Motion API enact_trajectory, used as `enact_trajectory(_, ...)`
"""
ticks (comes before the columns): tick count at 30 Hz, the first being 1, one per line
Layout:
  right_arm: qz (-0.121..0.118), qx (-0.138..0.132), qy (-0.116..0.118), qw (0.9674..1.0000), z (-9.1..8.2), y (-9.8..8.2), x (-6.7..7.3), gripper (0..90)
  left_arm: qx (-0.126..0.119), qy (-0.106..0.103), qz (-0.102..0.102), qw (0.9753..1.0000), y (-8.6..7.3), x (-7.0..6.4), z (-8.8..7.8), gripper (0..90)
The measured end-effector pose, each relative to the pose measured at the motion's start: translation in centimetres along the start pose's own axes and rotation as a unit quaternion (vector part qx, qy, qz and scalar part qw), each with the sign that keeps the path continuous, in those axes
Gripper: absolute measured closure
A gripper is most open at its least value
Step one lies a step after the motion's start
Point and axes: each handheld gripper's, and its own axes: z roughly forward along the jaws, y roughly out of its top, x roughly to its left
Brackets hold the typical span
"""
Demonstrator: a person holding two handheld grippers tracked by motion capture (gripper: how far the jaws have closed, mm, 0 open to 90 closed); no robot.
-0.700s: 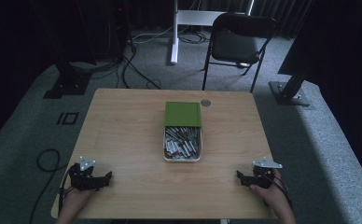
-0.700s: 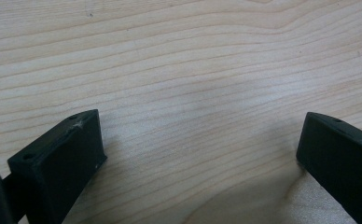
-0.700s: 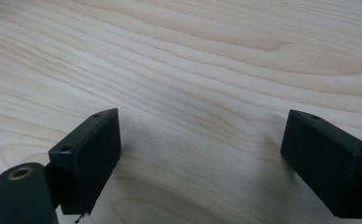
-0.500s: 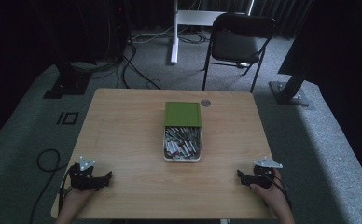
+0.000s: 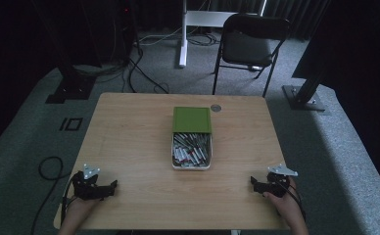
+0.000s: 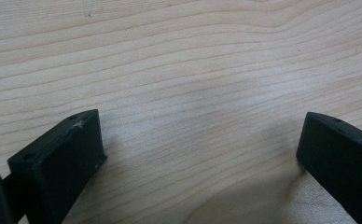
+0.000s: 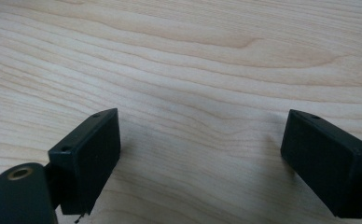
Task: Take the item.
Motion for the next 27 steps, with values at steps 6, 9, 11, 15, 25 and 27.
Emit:
enact_trajectory(6, 0.0, 0.0, 0.0, 1.0, 0.0, 0.0, 0.01, 11.9, 0.0, 0.0, 0.0, 1.0, 0.0, 0.01, -0.01, 1.4)
enact_trajectory(9, 0.0, 0.0, 0.0, 1.0, 0.0, 0.0, 0.01, 11.9, 0.0, 0.0, 0.0, 1.0, 0.0, 0.01, 0.0, 1.4)
enact_trajectory(11, 0.0, -0.001, 0.0, 1.0, 0.0, 0.0, 0.0, 12.1, 0.0, 0.0, 0.0, 1.0, 0.0, 0.01, -0.01, 1.4)
enact_trajectory(15, 0.004, -0.002, -0.006, 1.0, 0.02, 0.05, 0.1, 13.6, 0.0, 0.0, 0.0, 1.0, 0.0, 0.01, -0.01, 1.4)
enact_trajectory(25, -0.006, -0.001, -0.008, 1.0, 0.19, 0.4, 0.6, 14.8, 0.0, 0.0, 0.0, 1.0, 0.0, 0.01, 0.0, 1.4)
enact_trajectory(27, 0.003, -0.002, -0.011, 0.9999, 0.04, 0.92, 0.67, 14.8, 0.0, 0.0, 0.0, 1.0, 0.0, 0.01, -0.01, 1.4)
